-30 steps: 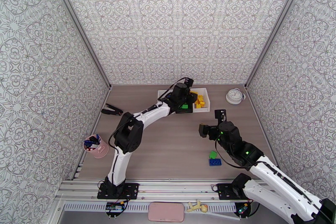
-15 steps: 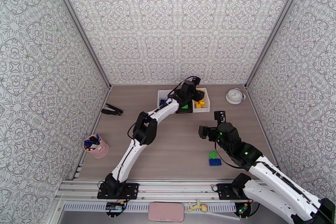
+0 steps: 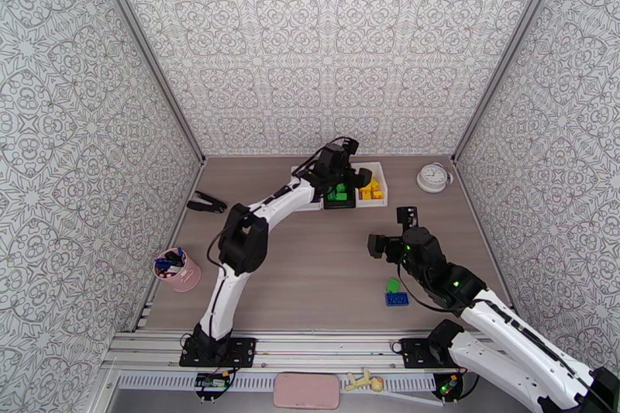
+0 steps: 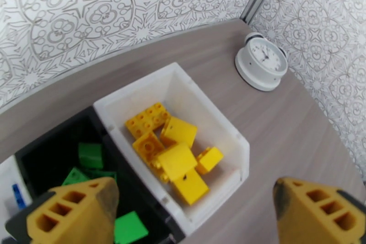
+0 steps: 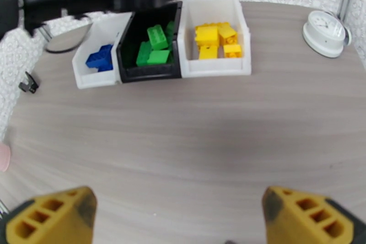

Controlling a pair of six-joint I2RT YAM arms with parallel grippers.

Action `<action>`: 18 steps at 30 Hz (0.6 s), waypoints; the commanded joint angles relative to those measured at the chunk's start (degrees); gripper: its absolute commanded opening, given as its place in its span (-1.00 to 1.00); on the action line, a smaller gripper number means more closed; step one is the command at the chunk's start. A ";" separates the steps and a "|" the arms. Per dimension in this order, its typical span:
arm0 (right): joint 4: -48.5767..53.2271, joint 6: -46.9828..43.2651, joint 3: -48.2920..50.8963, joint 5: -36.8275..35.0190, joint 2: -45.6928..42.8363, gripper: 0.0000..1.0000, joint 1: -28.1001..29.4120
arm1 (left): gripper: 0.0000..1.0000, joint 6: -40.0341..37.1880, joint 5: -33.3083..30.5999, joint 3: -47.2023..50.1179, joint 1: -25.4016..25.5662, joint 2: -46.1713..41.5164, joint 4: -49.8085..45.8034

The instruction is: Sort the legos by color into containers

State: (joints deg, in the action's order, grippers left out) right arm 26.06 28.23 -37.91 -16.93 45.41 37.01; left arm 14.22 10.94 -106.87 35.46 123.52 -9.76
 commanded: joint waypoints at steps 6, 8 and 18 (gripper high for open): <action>5.84 3.06 -0.35 -1.78 -1.16 0.99 -0.53 | 0.99 -2.36 2.00 25.82 0.13 -21.28 9.60; 7.42 2.63 -0.41 -2.51 -0.87 0.99 -0.50 | 0.99 -2.44 1.86 31.35 0.47 -25.61 10.43; 13.79 8.24 -0.65 -0.97 3.09 0.97 -0.71 | 0.99 -11.03 -0.72 53.76 9.81 -47.23 10.74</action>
State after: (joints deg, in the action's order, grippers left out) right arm 36.77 33.26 -38.02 -18.63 47.79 36.69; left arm 7.57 11.14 -56.38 42.61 80.40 0.01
